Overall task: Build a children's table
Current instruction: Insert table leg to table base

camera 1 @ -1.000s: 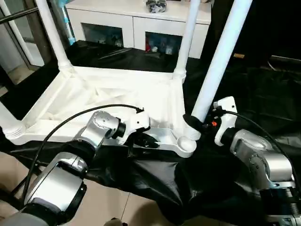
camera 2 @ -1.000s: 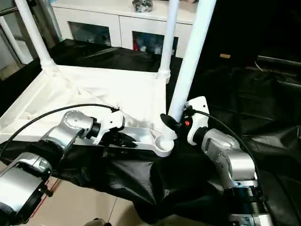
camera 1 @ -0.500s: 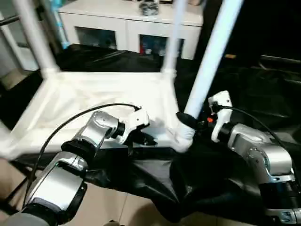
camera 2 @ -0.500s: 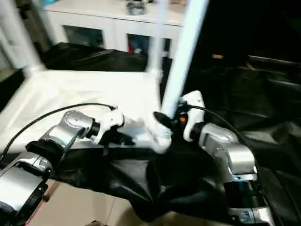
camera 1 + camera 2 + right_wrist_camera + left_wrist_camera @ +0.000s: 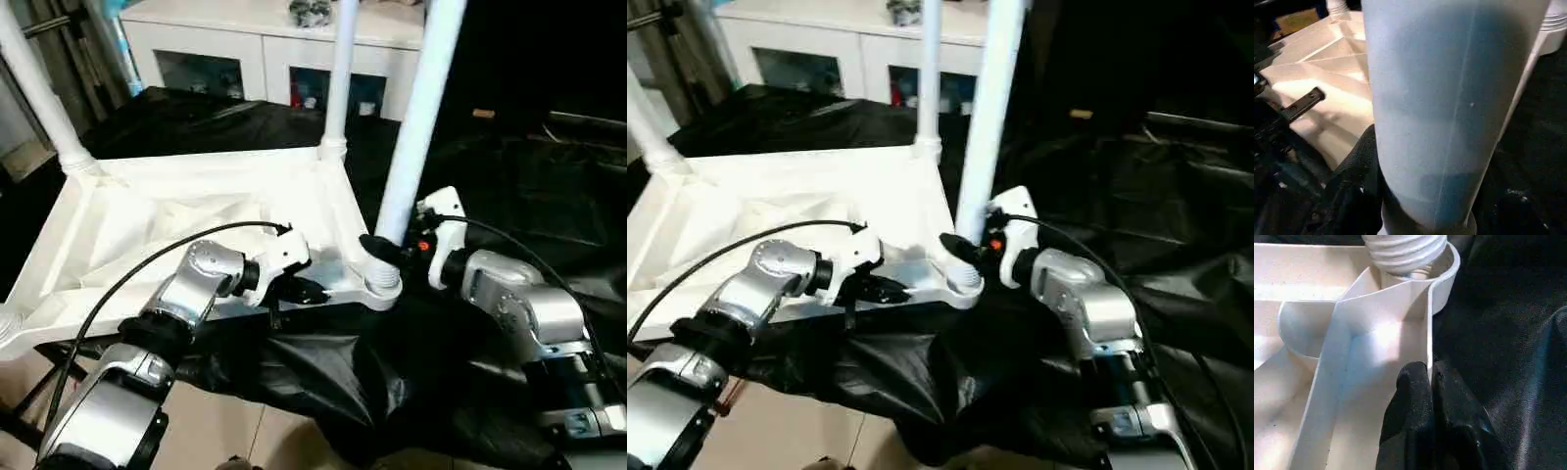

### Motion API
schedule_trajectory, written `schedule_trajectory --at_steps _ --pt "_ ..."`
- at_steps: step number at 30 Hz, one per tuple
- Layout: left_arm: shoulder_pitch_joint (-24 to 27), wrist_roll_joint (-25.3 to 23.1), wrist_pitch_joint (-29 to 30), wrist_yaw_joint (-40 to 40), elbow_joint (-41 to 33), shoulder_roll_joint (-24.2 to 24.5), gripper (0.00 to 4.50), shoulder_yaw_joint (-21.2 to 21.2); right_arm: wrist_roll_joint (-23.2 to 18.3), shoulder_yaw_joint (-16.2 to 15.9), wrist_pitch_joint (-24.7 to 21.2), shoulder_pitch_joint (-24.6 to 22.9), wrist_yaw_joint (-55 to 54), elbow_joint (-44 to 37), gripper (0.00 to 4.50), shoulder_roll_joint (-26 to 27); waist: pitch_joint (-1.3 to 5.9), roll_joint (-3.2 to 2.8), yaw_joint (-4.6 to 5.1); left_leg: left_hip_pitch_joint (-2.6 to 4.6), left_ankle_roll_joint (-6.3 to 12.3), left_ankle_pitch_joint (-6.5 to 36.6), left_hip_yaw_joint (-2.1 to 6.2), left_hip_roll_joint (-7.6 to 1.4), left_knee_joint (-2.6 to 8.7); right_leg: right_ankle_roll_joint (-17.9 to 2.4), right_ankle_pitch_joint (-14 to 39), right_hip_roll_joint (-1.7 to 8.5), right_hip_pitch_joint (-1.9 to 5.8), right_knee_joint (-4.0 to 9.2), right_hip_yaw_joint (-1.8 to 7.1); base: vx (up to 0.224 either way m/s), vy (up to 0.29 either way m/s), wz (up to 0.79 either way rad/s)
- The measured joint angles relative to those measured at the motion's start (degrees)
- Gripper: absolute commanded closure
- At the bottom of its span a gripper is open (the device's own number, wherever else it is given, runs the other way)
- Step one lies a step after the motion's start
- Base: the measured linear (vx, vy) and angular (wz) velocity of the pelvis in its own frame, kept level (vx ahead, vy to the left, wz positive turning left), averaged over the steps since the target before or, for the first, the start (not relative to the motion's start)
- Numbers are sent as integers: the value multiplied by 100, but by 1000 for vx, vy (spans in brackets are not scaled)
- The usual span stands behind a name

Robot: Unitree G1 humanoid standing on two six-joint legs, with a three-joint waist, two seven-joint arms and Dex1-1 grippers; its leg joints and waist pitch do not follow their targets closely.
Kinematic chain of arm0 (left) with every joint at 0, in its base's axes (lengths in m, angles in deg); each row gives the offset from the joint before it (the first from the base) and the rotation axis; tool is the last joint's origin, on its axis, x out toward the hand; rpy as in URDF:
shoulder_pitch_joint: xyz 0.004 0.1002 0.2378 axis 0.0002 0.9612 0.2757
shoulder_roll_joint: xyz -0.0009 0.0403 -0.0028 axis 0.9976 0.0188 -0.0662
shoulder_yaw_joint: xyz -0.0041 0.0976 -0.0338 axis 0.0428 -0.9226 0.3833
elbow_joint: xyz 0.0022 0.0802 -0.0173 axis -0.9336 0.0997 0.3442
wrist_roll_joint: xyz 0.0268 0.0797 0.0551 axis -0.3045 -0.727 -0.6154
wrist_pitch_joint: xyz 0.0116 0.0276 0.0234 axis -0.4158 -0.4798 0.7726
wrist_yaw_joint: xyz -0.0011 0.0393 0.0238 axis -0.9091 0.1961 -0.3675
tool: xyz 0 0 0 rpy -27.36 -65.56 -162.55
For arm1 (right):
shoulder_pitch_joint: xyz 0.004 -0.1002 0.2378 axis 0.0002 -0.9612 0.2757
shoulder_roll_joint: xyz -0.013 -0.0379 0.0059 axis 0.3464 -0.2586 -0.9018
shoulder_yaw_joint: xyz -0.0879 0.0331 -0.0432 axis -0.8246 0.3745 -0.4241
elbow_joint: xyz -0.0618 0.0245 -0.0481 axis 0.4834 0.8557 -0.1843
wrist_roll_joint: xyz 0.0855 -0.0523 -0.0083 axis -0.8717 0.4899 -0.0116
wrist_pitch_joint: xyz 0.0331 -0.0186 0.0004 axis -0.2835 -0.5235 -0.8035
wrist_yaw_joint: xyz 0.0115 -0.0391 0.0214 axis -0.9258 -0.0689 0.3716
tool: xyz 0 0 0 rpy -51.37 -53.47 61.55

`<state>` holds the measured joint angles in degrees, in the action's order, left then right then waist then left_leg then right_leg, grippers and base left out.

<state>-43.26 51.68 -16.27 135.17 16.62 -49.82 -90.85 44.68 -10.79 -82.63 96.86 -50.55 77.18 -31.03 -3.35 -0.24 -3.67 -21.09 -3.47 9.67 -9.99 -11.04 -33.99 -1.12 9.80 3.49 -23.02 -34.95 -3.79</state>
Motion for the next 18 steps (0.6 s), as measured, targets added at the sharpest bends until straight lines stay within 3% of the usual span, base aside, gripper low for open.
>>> schedule_trajectory --at_steps 18 --pt "21 -11 174 -159 -80 -29 450 24 117 -63 -67 -15 198 30 259 -172 -1 2 13 1 0 -1 0 2 -10 25 14 0 2 0 4 0 0 0"
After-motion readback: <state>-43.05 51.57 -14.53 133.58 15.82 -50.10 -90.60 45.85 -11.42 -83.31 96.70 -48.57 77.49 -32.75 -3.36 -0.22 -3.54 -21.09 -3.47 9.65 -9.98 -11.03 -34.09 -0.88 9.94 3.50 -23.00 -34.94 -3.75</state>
